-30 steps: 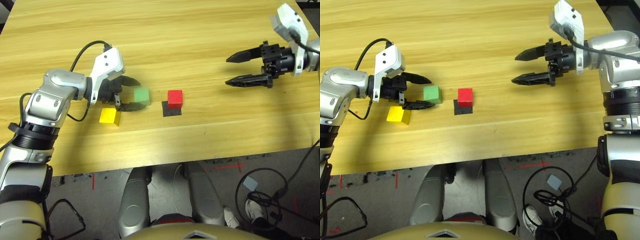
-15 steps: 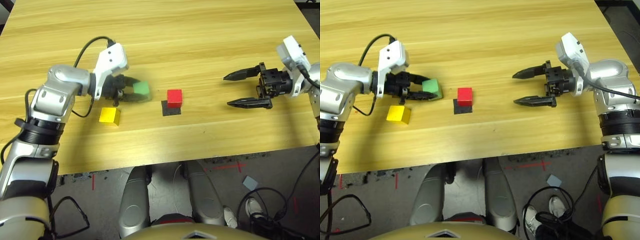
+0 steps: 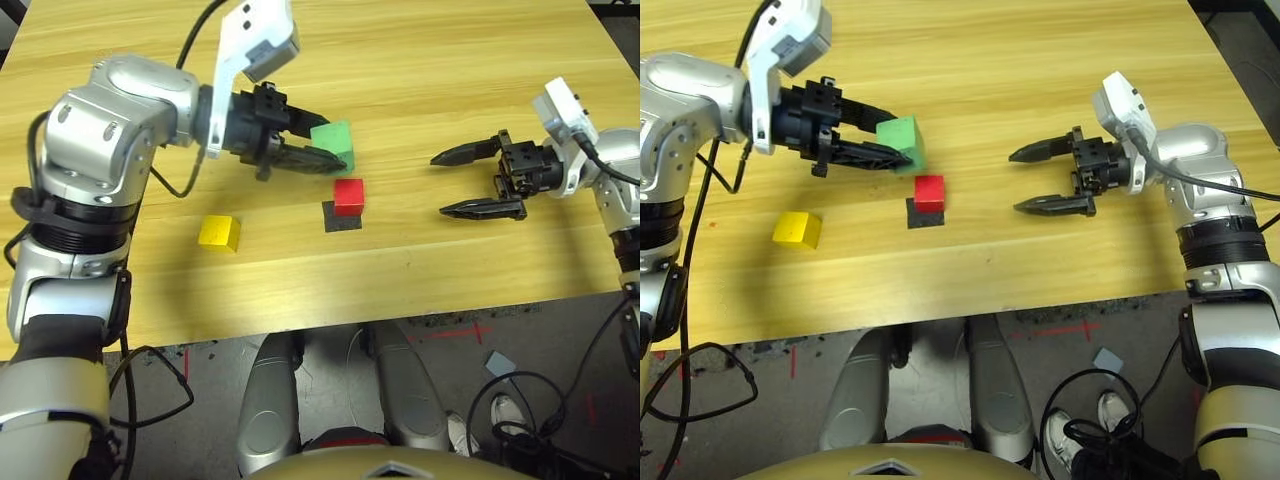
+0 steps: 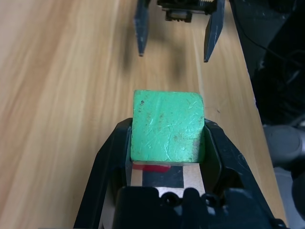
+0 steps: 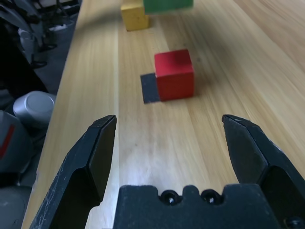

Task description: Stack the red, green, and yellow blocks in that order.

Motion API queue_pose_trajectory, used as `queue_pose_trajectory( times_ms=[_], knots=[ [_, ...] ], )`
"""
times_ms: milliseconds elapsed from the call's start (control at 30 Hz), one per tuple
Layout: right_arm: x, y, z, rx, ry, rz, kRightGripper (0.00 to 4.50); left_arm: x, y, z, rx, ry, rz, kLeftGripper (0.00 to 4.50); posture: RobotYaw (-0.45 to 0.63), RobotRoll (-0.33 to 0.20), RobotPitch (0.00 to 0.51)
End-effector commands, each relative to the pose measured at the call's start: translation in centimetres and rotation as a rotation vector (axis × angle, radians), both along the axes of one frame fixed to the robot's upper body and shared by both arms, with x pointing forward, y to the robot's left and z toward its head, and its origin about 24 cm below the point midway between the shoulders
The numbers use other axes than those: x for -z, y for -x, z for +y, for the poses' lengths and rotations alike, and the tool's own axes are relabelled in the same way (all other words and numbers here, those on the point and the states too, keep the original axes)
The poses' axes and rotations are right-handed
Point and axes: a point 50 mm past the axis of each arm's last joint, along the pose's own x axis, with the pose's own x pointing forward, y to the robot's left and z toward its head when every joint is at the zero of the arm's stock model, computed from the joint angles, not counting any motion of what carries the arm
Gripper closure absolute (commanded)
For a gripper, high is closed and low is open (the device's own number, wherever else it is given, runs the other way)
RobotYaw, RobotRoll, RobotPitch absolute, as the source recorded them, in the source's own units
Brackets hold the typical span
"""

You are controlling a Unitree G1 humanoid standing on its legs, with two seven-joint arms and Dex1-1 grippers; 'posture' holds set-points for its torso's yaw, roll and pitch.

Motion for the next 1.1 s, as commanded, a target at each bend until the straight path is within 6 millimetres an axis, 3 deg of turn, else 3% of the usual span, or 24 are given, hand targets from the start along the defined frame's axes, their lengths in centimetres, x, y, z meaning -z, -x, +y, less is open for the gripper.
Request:
queue_pose_trajectory(
  times_ms=[33, 467, 1100],
  knots=[
    [-0.1, 0.3, 0.2, -0.015, 0.005, -0.005, 0.00, 0.4, -0.4, -0.5, 0.008, -0.031, -0.028, 2.43, 0.09, 0.009, 0.332],
    [-0.2, 0.6, 1.0, -0.025, -0.014, 0.001, 0.00, 2.2, -1.2, -1.8, 0.047, -0.051, -0.052, 2.43, 0.06, 0.003, 0.340],
    [-0.6, 0.3, 1.2, -0.011, -0.024, -0.005, 0.00, 3.8, -1.4, -1.8, 0.028, -0.094, -0.049, 2.43, 0.07, 0.002, 0.351]
  ],
)
